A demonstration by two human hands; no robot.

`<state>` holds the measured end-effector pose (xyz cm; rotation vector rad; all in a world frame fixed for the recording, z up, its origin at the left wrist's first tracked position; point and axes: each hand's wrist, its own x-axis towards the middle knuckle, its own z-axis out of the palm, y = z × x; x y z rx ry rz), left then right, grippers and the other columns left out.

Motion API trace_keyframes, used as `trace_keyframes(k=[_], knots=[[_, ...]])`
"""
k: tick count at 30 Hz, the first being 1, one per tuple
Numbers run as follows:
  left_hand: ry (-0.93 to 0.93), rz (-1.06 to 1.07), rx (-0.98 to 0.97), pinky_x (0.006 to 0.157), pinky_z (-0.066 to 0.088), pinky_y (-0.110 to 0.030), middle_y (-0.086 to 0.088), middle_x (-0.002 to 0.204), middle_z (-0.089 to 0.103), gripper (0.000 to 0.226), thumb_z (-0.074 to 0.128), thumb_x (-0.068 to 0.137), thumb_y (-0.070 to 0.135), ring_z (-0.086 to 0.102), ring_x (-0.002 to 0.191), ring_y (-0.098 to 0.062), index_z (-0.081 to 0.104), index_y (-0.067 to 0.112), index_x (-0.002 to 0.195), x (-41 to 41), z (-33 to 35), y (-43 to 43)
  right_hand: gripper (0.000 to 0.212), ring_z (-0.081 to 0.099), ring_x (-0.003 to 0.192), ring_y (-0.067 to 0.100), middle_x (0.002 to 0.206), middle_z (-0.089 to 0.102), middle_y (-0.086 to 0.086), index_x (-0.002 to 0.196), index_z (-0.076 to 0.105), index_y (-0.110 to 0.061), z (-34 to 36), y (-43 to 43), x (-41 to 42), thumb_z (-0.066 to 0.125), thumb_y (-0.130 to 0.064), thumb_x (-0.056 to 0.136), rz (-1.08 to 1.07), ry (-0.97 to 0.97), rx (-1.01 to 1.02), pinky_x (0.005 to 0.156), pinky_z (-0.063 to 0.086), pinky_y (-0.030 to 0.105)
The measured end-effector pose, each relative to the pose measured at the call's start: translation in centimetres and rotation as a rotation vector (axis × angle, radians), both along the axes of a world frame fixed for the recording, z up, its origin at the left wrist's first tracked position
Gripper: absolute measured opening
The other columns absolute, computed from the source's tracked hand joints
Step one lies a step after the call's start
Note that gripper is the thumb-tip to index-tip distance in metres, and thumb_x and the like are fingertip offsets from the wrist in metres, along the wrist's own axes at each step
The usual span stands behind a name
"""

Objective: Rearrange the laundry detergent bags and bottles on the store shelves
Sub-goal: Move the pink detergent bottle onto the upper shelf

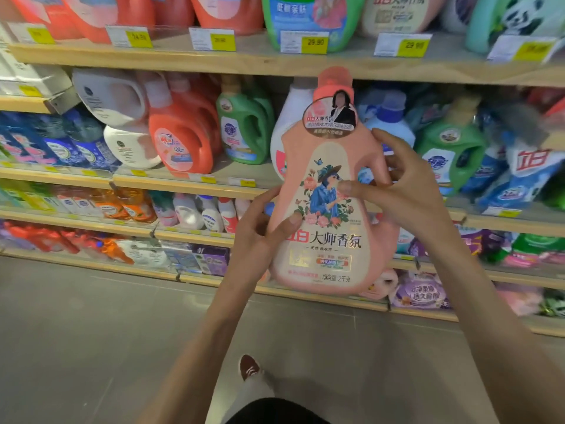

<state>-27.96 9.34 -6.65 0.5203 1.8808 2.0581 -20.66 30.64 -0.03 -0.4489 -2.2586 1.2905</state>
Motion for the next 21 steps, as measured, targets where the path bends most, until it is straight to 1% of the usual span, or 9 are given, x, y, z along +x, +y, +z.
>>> trace_keyframes(k=[2, 5, 9, 11, 14, 15, 18, 19, 21], knots=[[-0.006, -0.010, 0.008, 0.082, 0.061, -0.049, -0.017, 0.106, 0.074, 0.065, 0.081, 0.073, 0.037, 0.074, 0.095, -0.033, 0.059, 0.030, 0.134, 0.8, 0.5, 1.0, 0.098, 0.064, 0.108, 0.012, 0.125, 0.063, -0.010, 0.142, 0.045, -0.043, 0.5, 1.0, 0.9, 0.091, -0.054, 0.056, -0.010, 0.011, 0.000, 0.095, 0.053, 0.036], [-0.002, -0.035, 0.019, 0.082, 0.061, -0.050, -0.015, 0.102, 0.075, 0.067, 0.079, 0.068, 0.044, 0.074, 0.093, -0.032, 0.060, 0.033, 0.132, 1.2, 1.1, 2.4, 0.096, 0.063, 0.112, 0.012, 0.124, 0.064, -0.008, 0.138, 0.048, -0.044, 1.3, 2.1, 1.7, 0.092, -0.053, 0.053, -0.050, 0.049, 0.003, 0.096, 0.053, 0.040], [0.009, -0.046, 0.046, 0.078, 0.061, -0.043, -0.014, 0.097, 0.075, 0.062, 0.079, 0.070, 0.044, 0.075, 0.090, -0.028, 0.061, 0.036, 0.129, 1.3, 1.8, 4.5, 0.096, 0.069, 0.096, 0.010, 0.110, 0.069, -0.008, 0.135, 0.053, -0.038, 2.6, 3.8, 2.0, 0.094, -0.049, 0.049, -0.090, 0.095, -0.013, 0.090, 0.057, 0.041], [0.018, -0.064, 0.059, 0.075, 0.060, -0.039, -0.013, 0.097, 0.076, 0.057, 0.080, 0.074, 0.040, 0.075, 0.089, -0.026, 0.061, 0.038, 0.127, 1.2, 2.4, 5.7, 0.095, 0.068, 0.097, 0.007, 0.110, 0.067, -0.014, 0.133, 0.054, -0.038, 3.5, 4.9, 1.9, 0.092, -0.051, 0.046, -0.097, 0.111, 0.002, 0.090, 0.056, 0.036], [0.035, -0.077, 0.088, 0.068, 0.057, -0.027, -0.007, 0.095, 0.077, 0.050, 0.077, 0.078, 0.034, 0.075, 0.086, -0.019, 0.062, 0.038, 0.125, 0.6, 3.7, 7.7, 0.098, 0.062, 0.109, -0.001, 0.115, 0.063, -0.024, 0.134, 0.054, -0.036, 5.3, 6.6, 1.5, 0.089, -0.054, 0.044, -0.104, 0.151, 0.043, 0.094, 0.053, 0.030], [0.042, -0.078, 0.096, 0.068, 0.057, -0.028, -0.006, 0.094, 0.077, 0.049, 0.078, 0.077, 0.034, 0.075, 0.085, -0.018, 0.063, 0.041, 0.123, 0.1, 4.3, 8.5, 0.099, 0.062, 0.109, 0.000, 0.115, 0.064, -0.022, 0.135, 0.054, -0.035, 6.0, 7.4, 1.3, 0.089, -0.053, 0.044, -0.103, 0.163, 0.051, 0.095, 0.052, 0.030], [0.058, -0.096, 0.124, 0.077, 0.060, -0.039, -0.006, 0.099, 0.078, 0.055, 0.083, 0.070, 0.042, 0.075, 0.091, -0.023, 0.064, 0.045, 0.121, -1.6, 6.1, 11.2, 0.100, 0.066, 0.105, 0.006, 0.114, 0.069, -0.009, 0.138, 0.053, -0.032, 8.2, 9.9, 0.2, 0.095, -0.044, 0.048, -0.089, 0.184, 0.070, 0.092, 0.054, 0.030], [0.059, -0.101, 0.130, 0.077, 0.059, -0.040, -0.007, 0.100, 0.078, 0.058, 0.083, 0.067, 0.046, 0.075, 0.092, -0.023, 0.064, 0.046, 0.122, -2.3, 6.9, 12.2, 0.099, 0.067, 0.103, 0.006, 0.114, 0.069, -0.007, 0.139, 0.053, -0.031, 9.0, 10.8, -0.3, 0.096, -0.040, 0.051, -0.089, 0.196, 0.076, 0.089, 0.054, 0.026], [0.084, -0.122, 0.126, 0.078, 0.060, -0.043, -0.009, 0.100, 0.078, 0.060, 0.082, 0.069, 0.049, 0.076, 0.092, -0.024, 0.062, 0.046, 0.125, -3.7, 8.3, 14.0, 0.097, 0.066, 0.101, 0.002, 0.115, 0.067, -0.008, 0.141, 0.052, -0.030, 10.6, 12.3, -1.4, 0.095, -0.034, 0.055, -0.106, 0.221, 0.081, 0.082, 0.051, 0.012]])
